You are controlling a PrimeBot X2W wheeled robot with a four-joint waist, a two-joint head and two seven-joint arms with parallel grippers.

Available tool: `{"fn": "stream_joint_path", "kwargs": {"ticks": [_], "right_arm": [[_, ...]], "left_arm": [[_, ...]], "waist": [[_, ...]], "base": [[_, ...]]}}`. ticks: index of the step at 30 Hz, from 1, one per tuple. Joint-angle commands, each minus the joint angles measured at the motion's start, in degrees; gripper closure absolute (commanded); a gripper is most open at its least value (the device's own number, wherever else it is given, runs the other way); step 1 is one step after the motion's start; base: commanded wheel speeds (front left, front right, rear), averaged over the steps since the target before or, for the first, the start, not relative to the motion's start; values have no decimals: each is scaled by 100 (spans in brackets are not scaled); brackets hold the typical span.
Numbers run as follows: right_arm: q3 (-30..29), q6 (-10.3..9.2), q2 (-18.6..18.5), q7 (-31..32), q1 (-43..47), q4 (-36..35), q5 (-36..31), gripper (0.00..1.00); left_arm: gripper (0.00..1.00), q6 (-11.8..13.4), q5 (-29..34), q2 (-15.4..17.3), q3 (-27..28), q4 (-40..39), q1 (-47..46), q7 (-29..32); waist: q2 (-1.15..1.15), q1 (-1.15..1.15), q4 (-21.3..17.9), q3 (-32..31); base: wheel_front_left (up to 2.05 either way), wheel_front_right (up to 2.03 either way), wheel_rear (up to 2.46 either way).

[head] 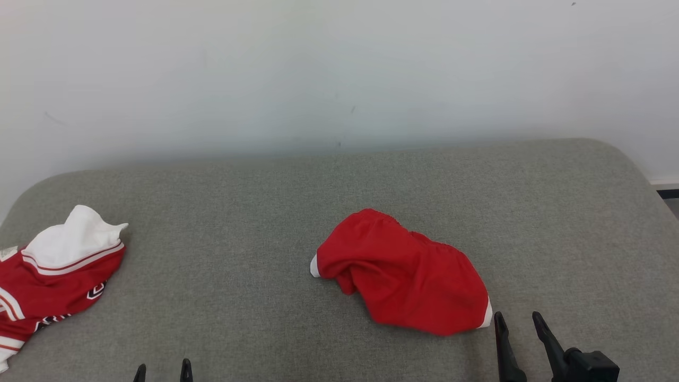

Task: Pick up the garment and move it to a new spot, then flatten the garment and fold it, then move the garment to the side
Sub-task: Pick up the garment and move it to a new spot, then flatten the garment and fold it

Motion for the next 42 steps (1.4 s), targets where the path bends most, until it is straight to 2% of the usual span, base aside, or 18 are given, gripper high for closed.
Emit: {"fn": "stream_joint_path", "kwargs": {"ticks": [1,10,28,36,39,40,42], "right_arm": [[-27,20,6,-11,68,-19,-14,0],[-48,20,5,9,96,-65,1,0],[18,20,6,-19,75,-44,106,0],[155,20,6,-12,18,-11,193,0],[197,20,5,0,-10,3,218,0],[202,20,5,9,-9,5,226,0],[223,20,6,18,-20,2,221,0]], "left_arm": [[0,-35,55,-15,24,32,65,-19],[0,-125,120,-34,32,136,24,-19],[0,-135,159,-40,-34,181,-134,-19],[0,-234,236,38,-241,462,-580,-18],[0,-288,194,161,-440,662,-1106,286],[0,-345,145,271,-665,775,-1511,688],[0,-358,30,358,-852,857,-2007,1122]], "waist": [[0,0,23,4],[0,0,-4,21],[0,0,-75,28],[0,0,-346,70],[0,0,-546,97],[0,0,-697,115],[0,0,-863,141]], "base": [[0,0,0],[0,0,0],[0,0,0],[0,0,0],[0,0,0],[0,0,0],[0,0,0]]}}
